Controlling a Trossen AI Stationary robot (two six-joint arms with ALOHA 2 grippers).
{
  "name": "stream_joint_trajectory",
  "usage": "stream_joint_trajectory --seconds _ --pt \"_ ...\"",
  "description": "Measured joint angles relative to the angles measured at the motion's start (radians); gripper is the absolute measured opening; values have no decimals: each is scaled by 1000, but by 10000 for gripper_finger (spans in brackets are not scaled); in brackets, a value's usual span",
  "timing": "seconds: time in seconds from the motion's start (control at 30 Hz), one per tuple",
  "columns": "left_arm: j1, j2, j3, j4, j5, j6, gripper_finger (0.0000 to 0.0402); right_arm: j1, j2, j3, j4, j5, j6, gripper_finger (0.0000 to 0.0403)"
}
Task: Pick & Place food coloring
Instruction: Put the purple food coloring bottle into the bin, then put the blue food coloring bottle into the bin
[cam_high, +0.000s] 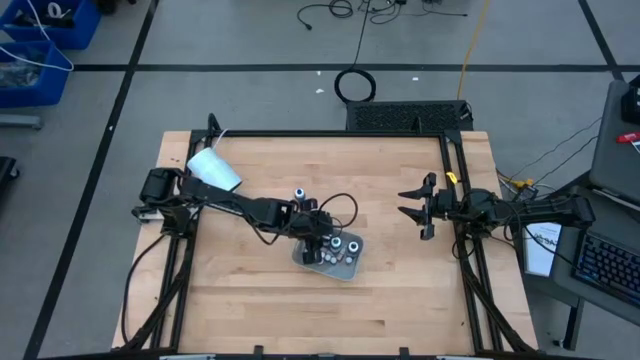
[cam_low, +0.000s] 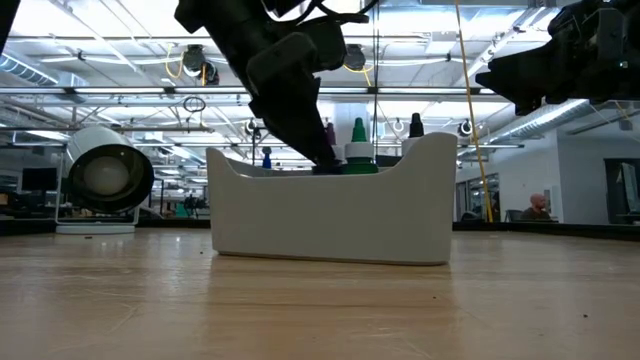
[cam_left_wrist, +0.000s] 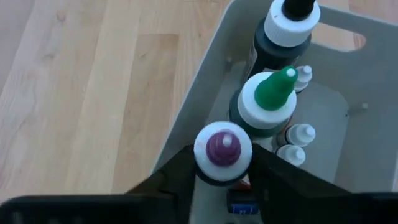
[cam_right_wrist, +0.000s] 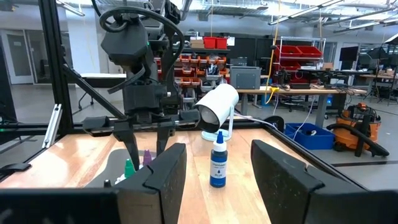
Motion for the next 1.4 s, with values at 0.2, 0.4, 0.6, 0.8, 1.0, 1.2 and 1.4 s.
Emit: stream_joint_trajectory --seconds 0.2,0.4,0.6,0.8,1.0,1.2,1.4 --pt "-2 0 0 1 0 -7 253 0 0 0 0 0 0 169" --pt "-2 -46 -1 -1 -4 -8 300 0 0 0 0 0 0 169" --pt "-3 -165 -1 -89 -115 1 302 0 0 0 0 -20 1 169" --pt "24 -244 0 -285 -342 -56 286 0 2 0 0 -22 1 169" --pt "111 -218 1 -380 -313 -116 287 0 4 0 0 -22 0 169" --pt "191 -159 -1 -389 -295 -113 293 0 6 0 0 -21 1 169" --pt "241 -131 -23 -352 -259 -83 294 0 13 0 -2 -22 0 169"
